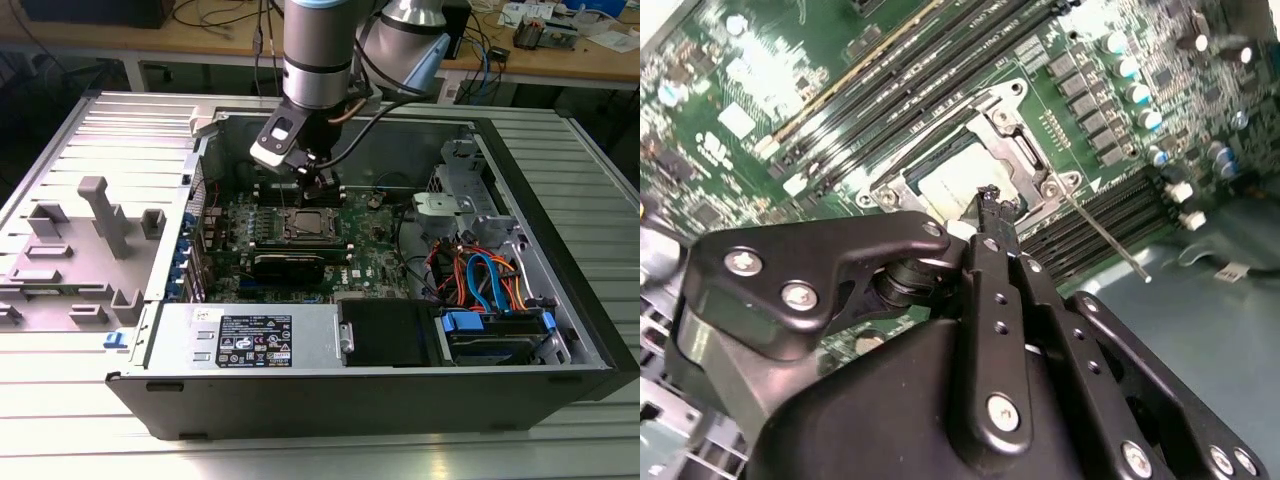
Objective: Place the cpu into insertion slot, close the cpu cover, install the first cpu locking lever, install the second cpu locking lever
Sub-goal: 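Install the first cpu locking lever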
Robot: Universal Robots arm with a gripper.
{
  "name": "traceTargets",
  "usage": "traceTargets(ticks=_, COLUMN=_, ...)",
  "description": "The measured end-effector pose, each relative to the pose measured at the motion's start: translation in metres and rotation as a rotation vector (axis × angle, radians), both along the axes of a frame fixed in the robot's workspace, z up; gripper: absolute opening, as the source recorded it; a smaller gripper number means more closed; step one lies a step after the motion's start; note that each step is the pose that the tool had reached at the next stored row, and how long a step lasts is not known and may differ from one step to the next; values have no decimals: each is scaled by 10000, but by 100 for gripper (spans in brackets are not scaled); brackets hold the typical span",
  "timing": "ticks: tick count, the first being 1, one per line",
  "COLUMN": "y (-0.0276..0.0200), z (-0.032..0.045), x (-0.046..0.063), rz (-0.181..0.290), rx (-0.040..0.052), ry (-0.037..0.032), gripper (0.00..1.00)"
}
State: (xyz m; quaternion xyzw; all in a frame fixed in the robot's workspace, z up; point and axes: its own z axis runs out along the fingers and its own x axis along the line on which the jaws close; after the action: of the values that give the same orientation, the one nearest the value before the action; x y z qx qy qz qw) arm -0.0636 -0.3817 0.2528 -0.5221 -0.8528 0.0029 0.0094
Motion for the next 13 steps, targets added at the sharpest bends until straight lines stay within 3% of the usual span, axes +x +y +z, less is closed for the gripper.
traceTargets(ticks=13, y=0, z=0, x=0, rz=2413, rx=0, ry=0, gripper=11)
